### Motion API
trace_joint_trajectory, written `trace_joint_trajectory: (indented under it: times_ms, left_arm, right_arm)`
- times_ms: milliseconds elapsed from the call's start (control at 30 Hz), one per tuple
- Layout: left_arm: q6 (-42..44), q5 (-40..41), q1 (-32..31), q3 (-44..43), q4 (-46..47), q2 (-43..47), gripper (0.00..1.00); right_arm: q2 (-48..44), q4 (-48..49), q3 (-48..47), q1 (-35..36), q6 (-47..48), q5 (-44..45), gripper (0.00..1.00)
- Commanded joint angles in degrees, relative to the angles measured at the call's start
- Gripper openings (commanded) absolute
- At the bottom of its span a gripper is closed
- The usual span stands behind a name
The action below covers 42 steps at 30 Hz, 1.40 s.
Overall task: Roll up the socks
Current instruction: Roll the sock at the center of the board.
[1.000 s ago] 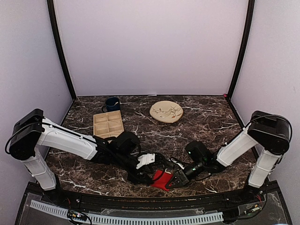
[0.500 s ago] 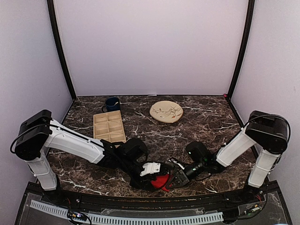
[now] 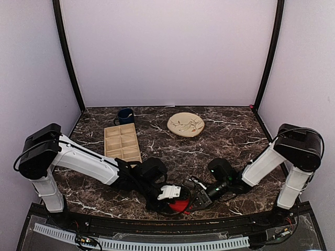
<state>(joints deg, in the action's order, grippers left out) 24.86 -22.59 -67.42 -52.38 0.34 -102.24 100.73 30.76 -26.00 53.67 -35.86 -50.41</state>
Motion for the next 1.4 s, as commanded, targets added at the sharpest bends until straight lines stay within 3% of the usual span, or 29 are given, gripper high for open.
trace_joint_trajectory:
  times_ms: [0,633,700,800,900,1367]
  left_arm:
    - [1.37,0.57,-0.51,-0.84,-0.69,-0.37,0.39]
    - [2.88,-0.78,-0.52,-2.87,-2.68,-3.08,0.17]
    - [3.14,-1.15,-0.44,-3.69,-3.81,-3.82,0.16]
    - [3.24,-2.06,0.01,-4.61,-5.1,-4.76,0.15]
    - [2.88,-4.49,1.64,-5.69,-7.06,-5.18,0.15]
    - [3.88,-11.61,6.52,-13.22,-18.21,-10.47,0.15]
  right_arm:
    - [0.86,1.57,0.6,-0.32,-0.15,-0.81,0.0]
    - [1.81,1.42,0.52,-0.41,-0.57,-1.39,0.0]
    - [1.85,1.01,0.43,-0.41,-0.45,-1.0,0.03]
    - [1.62,0.09,0.47,-0.49,-0.13,-0.31,0.18]
    - [0.77,-1.41,0.57,-0.58,0.6,0.89,0.26]
    - [-7.7,-6.91,2.3,-3.81,2.91,9.89,0.32]
